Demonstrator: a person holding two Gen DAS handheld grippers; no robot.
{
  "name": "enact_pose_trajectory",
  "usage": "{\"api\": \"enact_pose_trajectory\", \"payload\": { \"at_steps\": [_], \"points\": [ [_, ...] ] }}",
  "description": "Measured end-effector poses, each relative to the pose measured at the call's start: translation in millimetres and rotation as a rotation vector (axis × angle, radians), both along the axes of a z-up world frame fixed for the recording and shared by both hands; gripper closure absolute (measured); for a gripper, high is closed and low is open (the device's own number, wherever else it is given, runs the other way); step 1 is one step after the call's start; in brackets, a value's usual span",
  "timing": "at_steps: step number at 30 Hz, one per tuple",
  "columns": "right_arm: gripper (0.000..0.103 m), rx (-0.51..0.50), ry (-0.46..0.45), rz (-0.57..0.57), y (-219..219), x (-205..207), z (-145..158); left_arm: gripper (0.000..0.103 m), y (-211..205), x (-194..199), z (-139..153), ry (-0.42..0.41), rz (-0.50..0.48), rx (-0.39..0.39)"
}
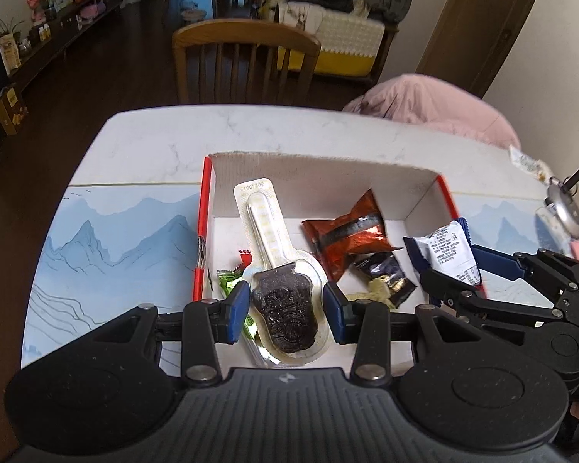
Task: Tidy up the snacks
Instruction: 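Carry the blister pack and biscuit packet over the red box, then open both tools to drop the packets into the box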
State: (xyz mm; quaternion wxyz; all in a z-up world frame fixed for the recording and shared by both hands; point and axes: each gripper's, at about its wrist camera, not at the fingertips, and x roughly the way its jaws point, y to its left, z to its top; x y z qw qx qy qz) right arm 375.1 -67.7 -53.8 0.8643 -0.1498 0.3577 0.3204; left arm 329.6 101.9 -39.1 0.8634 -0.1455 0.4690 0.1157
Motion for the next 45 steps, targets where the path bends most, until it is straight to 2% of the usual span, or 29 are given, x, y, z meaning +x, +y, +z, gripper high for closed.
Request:
{"api": "enact_pose_trajectory", "payload": {
  "at_steps": [4, 8, 12, 24, 29, 34, 45],
  "points": [
    [0.050, -0.060, 0.038, 0.023, 16.4, 14.6, -17.5, 0.062, 2.1, 18.0, -14.1, 0.057, -0.026, 0.014],
    [0.050, -0.079, 0.082, 0.032, 28.0, 23.7, -29.2, 0.062, 2.3, 31.8, -26.3, 0.102, -0.055, 0.019],
    [0.050, -0.116, 0.093, 0.062, 39.7, 27.3, -39.3, 0.062, 2.5, 42.6, -39.2, 0.150, -0.071, 0.029],
    [0.049, -0.160, 0.161, 0.091, 42.0, 34.7, -61.9, 0.061, 4.5, 52.2, -68.6, 0.235, -0.075, 0.016],
    [0.046, -0.167, 0.152, 0.087, 41.5, 34.6, -61.7, 0.061, 5.8, 50.1, -72.3, 0.234, -0.060, 0.012],
    [0.038, -0.158, 0.141, 0.066, 37.4, 33.1, -58.5, 0.061, 3.8, 43.9, -66.1, 0.216, -0.057, 0.014],
    [0.034, -0.082, 0.091, 0.052, 21.4, 8.9, -23.2, 0.056, -2.0, 11.4, -36.9, 0.129, -0.055, 0.002]
  ]
}}
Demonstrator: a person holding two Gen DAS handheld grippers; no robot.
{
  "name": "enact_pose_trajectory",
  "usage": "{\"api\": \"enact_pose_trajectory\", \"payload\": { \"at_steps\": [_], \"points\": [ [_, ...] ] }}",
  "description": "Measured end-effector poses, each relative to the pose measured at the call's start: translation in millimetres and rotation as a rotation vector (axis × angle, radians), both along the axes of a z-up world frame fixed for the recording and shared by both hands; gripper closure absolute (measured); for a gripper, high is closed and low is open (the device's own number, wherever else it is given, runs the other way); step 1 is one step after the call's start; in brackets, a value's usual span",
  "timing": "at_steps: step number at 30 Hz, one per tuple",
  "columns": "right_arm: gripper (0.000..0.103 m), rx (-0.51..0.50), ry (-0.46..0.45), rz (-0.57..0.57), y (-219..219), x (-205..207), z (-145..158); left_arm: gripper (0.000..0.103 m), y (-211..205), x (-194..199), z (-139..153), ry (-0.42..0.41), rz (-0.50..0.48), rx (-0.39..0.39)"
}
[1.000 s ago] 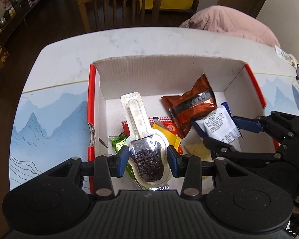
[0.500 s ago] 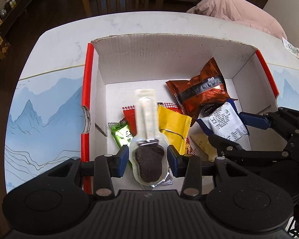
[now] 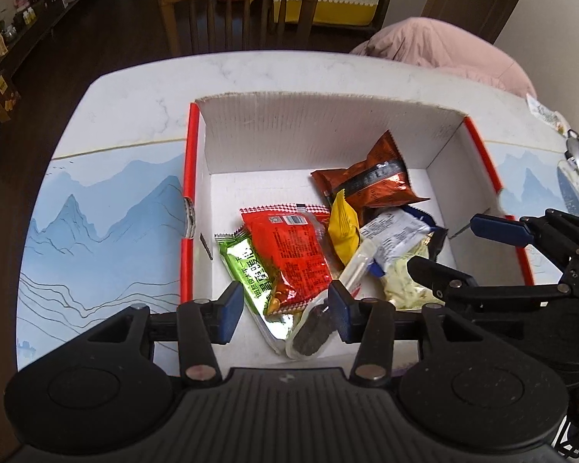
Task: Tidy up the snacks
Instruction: 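Open both tools to drop the packets into the box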
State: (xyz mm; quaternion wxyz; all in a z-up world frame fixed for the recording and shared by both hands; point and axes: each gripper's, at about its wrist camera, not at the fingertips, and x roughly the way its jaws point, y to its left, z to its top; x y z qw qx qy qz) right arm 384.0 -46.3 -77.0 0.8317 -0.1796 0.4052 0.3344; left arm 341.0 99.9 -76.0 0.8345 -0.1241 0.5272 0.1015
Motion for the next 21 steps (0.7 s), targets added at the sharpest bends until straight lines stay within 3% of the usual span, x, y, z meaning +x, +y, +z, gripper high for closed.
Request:
{"api": "enact_pose_trajectory", "payload": {
  "at_steps": [7, 9, 21],
  "points": [
    [0.030, 0.062, -0.014, -0.006, -11.8, -27.4, 23.9, 0.055, -6.9, -27.6, 21.7, -0.064, -0.013, 0.005],
    [0.028, 0.078, -0.023, -0.002, -14.4, -37.0, 31.3, 0.049, -8.0, -37.4, 27.7, -0.085, -0.014, -0.001],
    [0.016, 0.183, -0.057, 0.001, -36.0, -95.2, 66.4, 0.045, -17.5, -101.1, 62.6, -0.224, -0.016, 0.022]
  ]
}}
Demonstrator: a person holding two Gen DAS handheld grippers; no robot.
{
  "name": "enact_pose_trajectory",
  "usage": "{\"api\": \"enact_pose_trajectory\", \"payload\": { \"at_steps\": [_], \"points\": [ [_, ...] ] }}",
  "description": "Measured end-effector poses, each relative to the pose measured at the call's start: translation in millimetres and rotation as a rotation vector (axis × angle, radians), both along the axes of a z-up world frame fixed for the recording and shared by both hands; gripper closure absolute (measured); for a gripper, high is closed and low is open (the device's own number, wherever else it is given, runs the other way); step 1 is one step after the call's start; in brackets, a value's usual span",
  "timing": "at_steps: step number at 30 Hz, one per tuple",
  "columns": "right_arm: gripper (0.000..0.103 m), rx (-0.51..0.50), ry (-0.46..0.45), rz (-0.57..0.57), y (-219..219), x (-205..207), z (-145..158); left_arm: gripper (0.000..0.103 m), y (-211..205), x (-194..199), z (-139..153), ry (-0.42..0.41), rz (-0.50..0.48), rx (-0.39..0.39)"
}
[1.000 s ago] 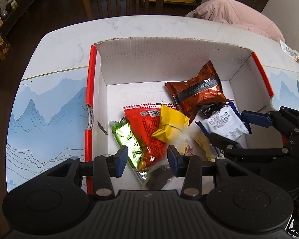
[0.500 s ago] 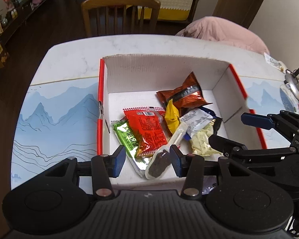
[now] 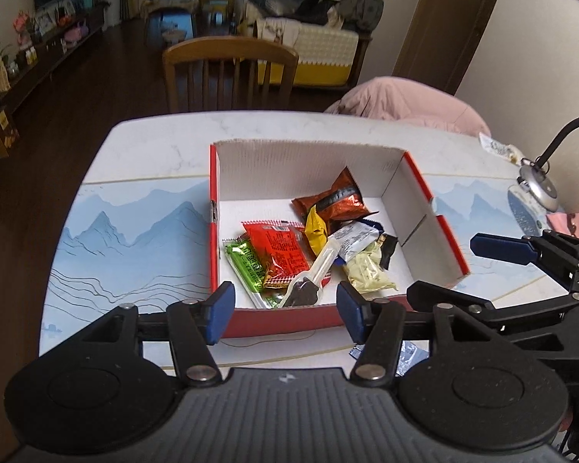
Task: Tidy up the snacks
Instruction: 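Move both tools back toward the remaining candies on the table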
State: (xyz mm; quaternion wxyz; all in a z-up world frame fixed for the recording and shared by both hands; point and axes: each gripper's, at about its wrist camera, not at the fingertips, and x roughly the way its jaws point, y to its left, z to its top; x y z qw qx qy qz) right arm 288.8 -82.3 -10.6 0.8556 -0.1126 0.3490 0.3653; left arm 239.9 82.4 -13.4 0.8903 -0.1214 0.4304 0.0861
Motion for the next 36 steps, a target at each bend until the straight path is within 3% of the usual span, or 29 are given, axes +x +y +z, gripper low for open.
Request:
{"api": "enact_pose_trajectory", "payload": {
  "at_steps": [10, 12, 23, 30, 36],
  "points": [
    [0.008, 0.079, -0.017, -0.004, -14.8, -36.9, 12.3, 0.043, -7.5, -43.6, 15.0, -0.070, -0.024, -0.002],
    [0.002, 0.094, -0.023, -0.009, -18.7, -42.2, 13.1, 0.039, -9.7, -51.2, 16.1, -0.081, -0.026, 0.006],
    [0.000, 0.141, -0.048, -0.021, -42.0, -68.9, 6.0, 0.026, -19.0, -81.4, 11.1, -0.136, -0.052, 0.016],
    [0.000, 0.098, -0.037, -0.010, -49.9, -82.1, -18.8, 0.021, -21.7, -82.7, -19.3, -0.071, -0.032, 0.026],
    [0.000, 0.026, 0.012, 0.015, -50.7, -90.7, -51.8, 0.021, -11.2, -75.4, -55.1, 0.025, 0.022, -0.039]
  ]
}}
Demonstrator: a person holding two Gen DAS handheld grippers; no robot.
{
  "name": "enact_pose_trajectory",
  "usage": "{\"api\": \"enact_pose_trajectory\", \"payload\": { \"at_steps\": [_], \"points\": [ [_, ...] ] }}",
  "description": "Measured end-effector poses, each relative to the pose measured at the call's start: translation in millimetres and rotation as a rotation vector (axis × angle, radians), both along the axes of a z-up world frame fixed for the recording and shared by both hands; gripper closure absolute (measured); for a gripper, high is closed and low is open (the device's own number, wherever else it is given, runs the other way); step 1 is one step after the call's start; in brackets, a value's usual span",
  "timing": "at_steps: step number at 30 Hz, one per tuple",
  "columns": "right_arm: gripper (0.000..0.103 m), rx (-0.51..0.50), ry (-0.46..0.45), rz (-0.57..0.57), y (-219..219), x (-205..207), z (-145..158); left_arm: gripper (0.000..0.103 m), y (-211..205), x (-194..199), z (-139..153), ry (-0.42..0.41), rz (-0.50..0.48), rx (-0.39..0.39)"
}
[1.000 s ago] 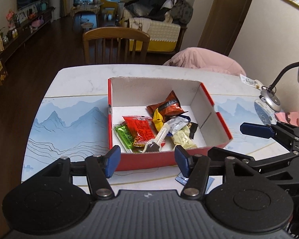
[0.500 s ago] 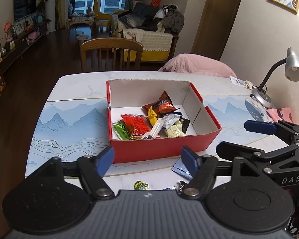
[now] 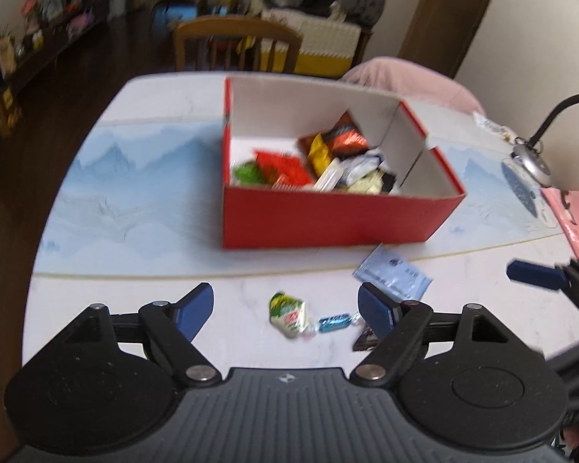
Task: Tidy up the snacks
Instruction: 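Move both tools back toward the remaining candies on the table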
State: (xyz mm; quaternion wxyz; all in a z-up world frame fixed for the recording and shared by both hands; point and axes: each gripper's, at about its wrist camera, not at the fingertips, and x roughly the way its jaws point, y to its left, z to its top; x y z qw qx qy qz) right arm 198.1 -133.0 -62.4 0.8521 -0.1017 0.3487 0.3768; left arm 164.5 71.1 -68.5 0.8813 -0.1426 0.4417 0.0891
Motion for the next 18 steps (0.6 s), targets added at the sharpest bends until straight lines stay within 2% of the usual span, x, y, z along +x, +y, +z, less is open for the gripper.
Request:
{"api": "enact_pose_trajectory", "payload": {
  "at_steps": [7, 18],
  "points": [
    [0.000, -0.054, 0.067, -0.005, 2.7, 4.4, -31.7, 0.021, 8.9, 19.1, -35.2, 0.098, 0.048, -0.076],
    [0.006, -0.115, 0.147, 0.032, 13.6, 18.3, -59.5, 0.021, 4.6, 51.0, -73.7, 0.219, 0.072, -0.123]
  ]
}}
